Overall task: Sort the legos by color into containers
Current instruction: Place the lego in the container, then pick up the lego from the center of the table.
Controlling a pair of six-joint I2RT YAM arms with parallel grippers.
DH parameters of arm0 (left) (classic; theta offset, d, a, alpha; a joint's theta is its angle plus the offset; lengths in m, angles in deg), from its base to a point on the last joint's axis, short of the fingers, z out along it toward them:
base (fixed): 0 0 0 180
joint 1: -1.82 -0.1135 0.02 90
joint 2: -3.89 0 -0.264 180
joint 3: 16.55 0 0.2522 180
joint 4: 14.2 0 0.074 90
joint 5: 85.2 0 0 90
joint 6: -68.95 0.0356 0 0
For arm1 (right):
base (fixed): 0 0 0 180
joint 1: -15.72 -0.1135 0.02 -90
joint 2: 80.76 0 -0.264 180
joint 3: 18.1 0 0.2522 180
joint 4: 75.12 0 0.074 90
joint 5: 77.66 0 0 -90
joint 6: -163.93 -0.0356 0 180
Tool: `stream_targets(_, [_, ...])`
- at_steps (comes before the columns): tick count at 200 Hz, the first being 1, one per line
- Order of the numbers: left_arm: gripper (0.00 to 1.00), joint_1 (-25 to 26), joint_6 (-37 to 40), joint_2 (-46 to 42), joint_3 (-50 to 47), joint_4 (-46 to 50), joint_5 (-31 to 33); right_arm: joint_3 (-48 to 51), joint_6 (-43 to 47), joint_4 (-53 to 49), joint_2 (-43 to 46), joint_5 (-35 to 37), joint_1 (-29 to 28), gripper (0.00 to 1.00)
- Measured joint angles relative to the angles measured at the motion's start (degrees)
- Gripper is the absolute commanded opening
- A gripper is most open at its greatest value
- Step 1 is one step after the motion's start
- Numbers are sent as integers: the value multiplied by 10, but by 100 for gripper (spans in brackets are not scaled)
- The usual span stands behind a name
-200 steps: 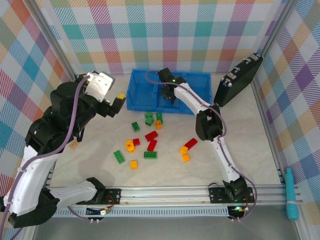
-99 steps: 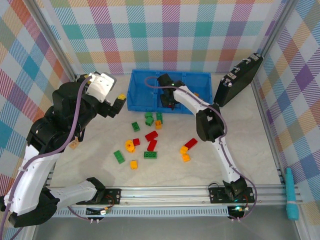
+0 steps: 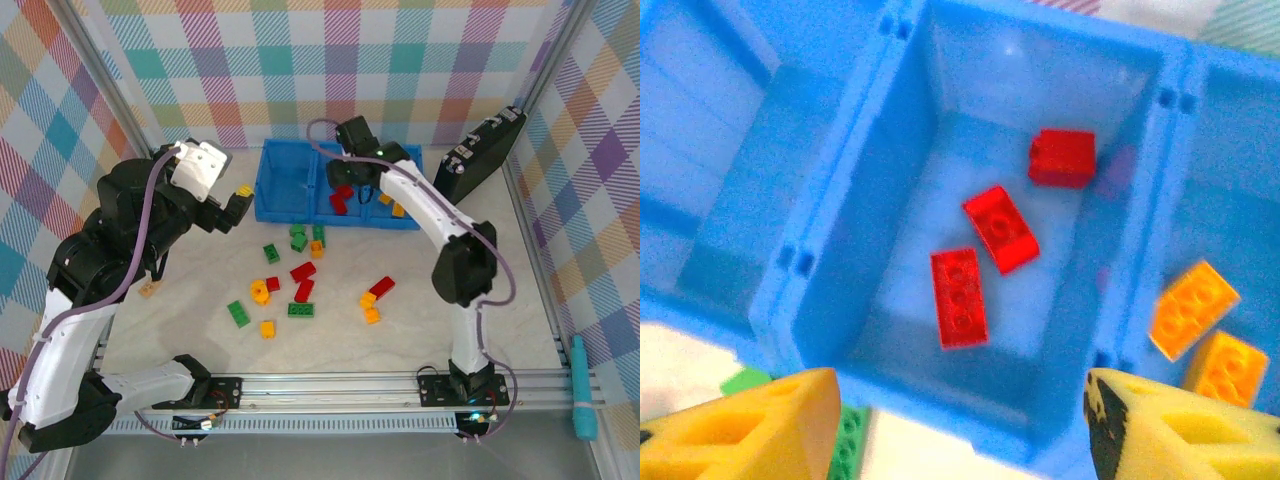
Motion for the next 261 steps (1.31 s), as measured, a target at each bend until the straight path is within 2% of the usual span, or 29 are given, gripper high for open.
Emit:
stream_targets(35, [100,0,-6,0,4,1,-6,219,-44,5,160,18,-1,76])
stream_targets(73, [100,0,-10,3,4,4,-13,442,-212,-2,331,-1,-1,75])
stream_targets(95, [100,0,-14,9,4,4,-26,548,-316,19,381,-31,-2,75])
stream_targets(123, [100,0,-22,16,3,7,-39,642,-425,59,393,-57,-11,76])
stream_targets(177, [100,0,-26,12,0,12,-51,725,-563,136,420,-70,-28,77])
stream_targets(216, [100,0,-26,8,-5,13,-54,725,-593,172,413,-70,-28,78])
stream_targets(261, [100,0,-25,-3,-7,12,-54,715,-599,194,347,-71,-28,76])
